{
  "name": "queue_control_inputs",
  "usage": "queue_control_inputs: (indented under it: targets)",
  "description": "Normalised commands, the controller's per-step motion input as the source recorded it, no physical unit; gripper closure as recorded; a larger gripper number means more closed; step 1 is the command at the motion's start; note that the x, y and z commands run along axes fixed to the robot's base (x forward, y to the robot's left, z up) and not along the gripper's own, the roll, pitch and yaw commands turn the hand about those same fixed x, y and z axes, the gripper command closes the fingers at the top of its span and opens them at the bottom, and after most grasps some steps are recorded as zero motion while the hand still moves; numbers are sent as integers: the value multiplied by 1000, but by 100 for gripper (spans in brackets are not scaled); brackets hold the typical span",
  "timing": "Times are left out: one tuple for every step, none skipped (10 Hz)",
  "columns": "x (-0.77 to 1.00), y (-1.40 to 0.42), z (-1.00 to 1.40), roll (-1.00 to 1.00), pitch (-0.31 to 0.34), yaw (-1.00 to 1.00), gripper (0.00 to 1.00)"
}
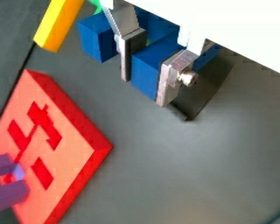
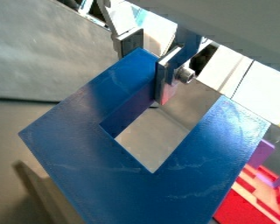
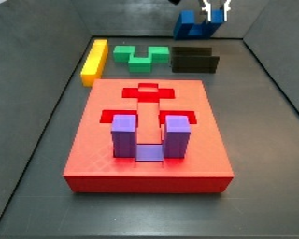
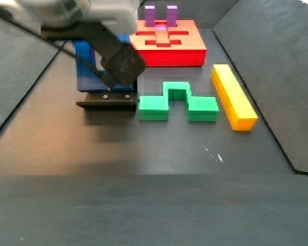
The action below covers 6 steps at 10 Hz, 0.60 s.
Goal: Pick up the blue object. Move up. Place the blue object on the fixture. Regrasp the blue object. Move to above the board. Insert the blue object.
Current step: Place the blue object on the fixture.
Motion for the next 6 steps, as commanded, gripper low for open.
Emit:
queue_control_inputs:
  targets:
    - [334,-306,-174,0,0,-157,100]
    - [409,-306,-197,0,0,-177,100]
    - [483,-294,-160,0,0,-200,100]
    - [451,-249,-263,0,0,-200,100]
    - [403,-157,-414,0,0,-211,100]
    - [414,0,-423,0,0,-246,100]
